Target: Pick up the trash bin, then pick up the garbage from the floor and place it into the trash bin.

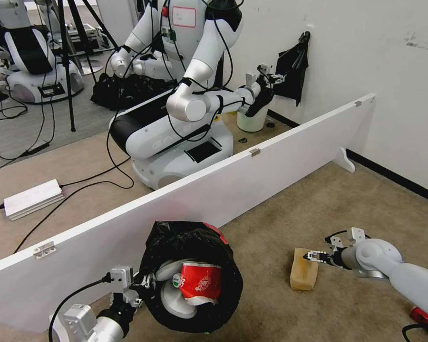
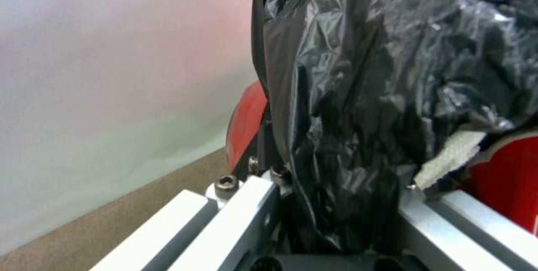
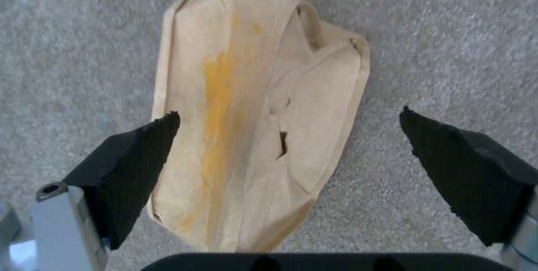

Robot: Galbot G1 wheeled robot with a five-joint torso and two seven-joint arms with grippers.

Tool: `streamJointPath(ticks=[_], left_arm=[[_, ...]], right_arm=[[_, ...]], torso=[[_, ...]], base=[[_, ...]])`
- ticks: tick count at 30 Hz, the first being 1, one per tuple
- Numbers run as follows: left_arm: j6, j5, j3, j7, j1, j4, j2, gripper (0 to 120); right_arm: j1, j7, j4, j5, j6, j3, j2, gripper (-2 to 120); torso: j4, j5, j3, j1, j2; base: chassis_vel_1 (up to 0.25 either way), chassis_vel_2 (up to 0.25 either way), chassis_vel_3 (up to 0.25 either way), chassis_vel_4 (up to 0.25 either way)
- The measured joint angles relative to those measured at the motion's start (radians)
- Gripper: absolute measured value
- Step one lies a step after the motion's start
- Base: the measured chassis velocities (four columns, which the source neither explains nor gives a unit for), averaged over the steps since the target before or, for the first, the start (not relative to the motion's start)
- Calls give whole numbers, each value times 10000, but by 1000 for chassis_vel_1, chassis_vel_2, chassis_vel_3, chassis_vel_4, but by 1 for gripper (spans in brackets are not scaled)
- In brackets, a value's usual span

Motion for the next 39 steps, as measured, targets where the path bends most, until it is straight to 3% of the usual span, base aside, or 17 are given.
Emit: streamJointPath(ticks=[39], left_arm=[[76, -84, -70, 9, -145, 171, 50, 0]], right_arm=[[549, -33, -1316, -432, 58, -405, 1517, 100]], torso=[[-2, -2, 0, 0, 0]], base=[[0, 0, 0, 0]])
